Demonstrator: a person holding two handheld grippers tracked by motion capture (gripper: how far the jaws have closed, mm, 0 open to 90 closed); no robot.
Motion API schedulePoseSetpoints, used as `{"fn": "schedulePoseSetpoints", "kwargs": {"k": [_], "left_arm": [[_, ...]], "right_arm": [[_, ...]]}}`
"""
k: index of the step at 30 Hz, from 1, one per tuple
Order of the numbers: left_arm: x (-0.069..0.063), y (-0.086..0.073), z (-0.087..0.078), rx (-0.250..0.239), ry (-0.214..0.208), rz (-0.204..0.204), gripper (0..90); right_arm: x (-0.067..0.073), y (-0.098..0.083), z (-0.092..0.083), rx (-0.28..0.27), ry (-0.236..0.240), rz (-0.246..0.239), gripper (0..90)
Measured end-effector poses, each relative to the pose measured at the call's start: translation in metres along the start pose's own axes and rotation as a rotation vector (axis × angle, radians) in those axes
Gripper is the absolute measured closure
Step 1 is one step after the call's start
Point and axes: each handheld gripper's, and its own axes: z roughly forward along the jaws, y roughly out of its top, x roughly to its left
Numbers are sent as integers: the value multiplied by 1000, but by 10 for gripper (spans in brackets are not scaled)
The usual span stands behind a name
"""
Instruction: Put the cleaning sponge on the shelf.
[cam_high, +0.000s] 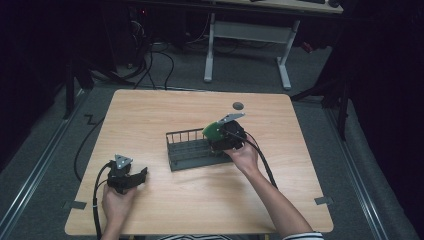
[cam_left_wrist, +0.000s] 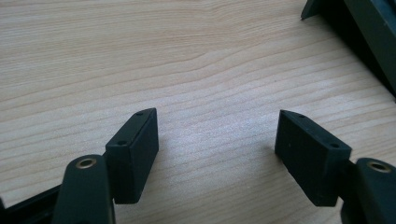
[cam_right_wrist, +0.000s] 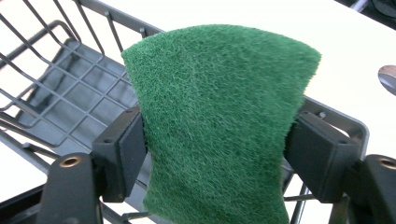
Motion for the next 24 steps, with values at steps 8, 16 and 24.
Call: {"fn": "schedulePoseSetpoints", "kwargs": {"k": [8, 16, 24], "left_arm": [[0, 0, 0, 0, -1, -1, 306], [0, 0, 0, 0, 0, 0, 306], [0, 0, 0, 0, -1, -1, 305]], "right_arm": [[-5, -4, -14, -39, 4, 27, 205], [-13, -6, -26, -73, 8, 47, 205], [-22, -18, -45, -116, 7, 83, 238]]}}
